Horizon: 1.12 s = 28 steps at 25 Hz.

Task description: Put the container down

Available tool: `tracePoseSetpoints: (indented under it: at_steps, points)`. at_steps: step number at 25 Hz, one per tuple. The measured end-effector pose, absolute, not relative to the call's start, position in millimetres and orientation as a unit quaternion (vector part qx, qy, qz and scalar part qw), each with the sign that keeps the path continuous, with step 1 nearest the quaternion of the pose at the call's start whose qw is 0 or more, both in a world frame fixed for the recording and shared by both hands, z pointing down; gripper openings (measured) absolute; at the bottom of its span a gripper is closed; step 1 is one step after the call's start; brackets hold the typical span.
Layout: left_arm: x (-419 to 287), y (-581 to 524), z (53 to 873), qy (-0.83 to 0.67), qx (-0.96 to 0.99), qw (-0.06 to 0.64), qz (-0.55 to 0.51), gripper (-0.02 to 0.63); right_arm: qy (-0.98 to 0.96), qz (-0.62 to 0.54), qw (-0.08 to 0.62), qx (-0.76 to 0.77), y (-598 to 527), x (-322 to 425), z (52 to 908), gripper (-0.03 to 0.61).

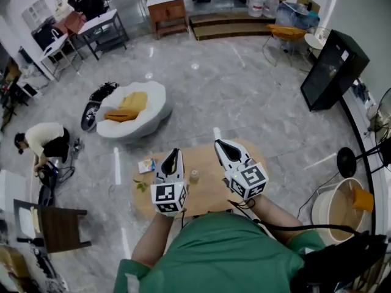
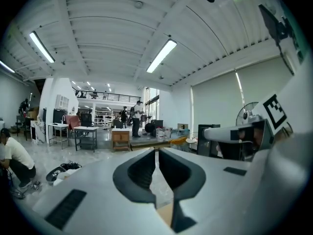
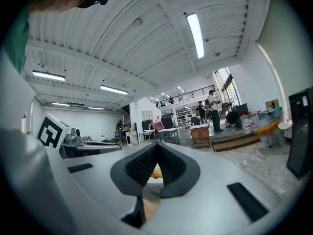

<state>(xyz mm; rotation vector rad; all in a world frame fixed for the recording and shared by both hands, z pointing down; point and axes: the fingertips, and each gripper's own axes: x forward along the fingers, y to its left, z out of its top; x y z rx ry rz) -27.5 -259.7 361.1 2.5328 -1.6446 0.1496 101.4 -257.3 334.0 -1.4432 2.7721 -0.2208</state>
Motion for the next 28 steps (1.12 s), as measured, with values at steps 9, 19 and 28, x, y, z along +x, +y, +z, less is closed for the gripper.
tracePoseSetpoints:
  at_steps: [9, 19, 28]
  points:
    - [-14.2, -278.5, 364.6, -0.539, 0.838, 0.066, 0.052, 0.038, 0.888, -0.058, -0.005, -0.457, -277.0, 108.5, 331.7, 0.021]
    - [-7.6, -285.8, 377.9, -0.538, 0.837, 0.077, 0.067, 0.038, 0.887, -0.062, -0.012, -0.457, -288.2, 112.8, 340.0, 0.021]
    - [-22.3, -296.7, 373.2, -0.554, 0.827, 0.075, 0.064, 0.038, 0.889, -0.058, -0.018, -0.454, -292.4, 112.3, 341.0, 0.020]
